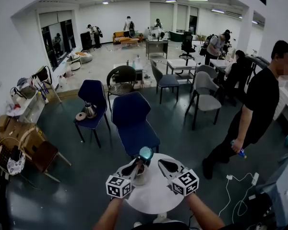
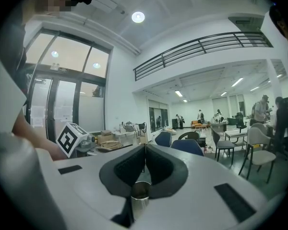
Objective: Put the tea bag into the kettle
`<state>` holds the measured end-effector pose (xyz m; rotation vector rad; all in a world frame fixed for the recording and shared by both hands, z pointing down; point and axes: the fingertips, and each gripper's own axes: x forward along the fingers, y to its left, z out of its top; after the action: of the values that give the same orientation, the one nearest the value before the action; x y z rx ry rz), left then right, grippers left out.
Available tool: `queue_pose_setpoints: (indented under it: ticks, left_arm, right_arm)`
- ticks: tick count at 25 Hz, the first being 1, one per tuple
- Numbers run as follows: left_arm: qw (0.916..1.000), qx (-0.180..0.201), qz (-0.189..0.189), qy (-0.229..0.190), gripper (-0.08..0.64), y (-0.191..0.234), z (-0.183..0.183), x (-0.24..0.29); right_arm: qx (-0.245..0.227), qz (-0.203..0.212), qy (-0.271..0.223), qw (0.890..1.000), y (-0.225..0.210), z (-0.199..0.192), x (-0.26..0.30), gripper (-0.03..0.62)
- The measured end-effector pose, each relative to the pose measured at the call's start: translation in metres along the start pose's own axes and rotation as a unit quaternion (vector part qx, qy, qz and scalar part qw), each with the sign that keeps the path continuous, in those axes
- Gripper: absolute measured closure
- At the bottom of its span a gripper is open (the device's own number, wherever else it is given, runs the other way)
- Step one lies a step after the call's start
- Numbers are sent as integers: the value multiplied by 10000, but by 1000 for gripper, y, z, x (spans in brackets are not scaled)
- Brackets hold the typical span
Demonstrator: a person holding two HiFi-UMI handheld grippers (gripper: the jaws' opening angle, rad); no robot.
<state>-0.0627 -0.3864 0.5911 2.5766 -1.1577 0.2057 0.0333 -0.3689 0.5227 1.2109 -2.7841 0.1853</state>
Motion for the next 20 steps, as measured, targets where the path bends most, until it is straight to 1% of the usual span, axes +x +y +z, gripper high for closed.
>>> queue_pose_setpoints:
  ticks: [5,9,14,20]
  left_arm:
    - [9993,97,99,348,540,14,-15,32]
    - [9964,183,145,812,540,22,-33,55]
    - [9891,404,117,1408,540,28,-57,79]
    - [9772,662,179,2009,540,38,-85,96]
  right_arm:
    - [54,41,66,10000,-29,-7,7,572]
    - [115,80,139,9998,-48,-14,9,572]
    - [123,107,210,9996,-67,-21,11,572]
    - [220,118,251,9994,-82,-32,14,572]
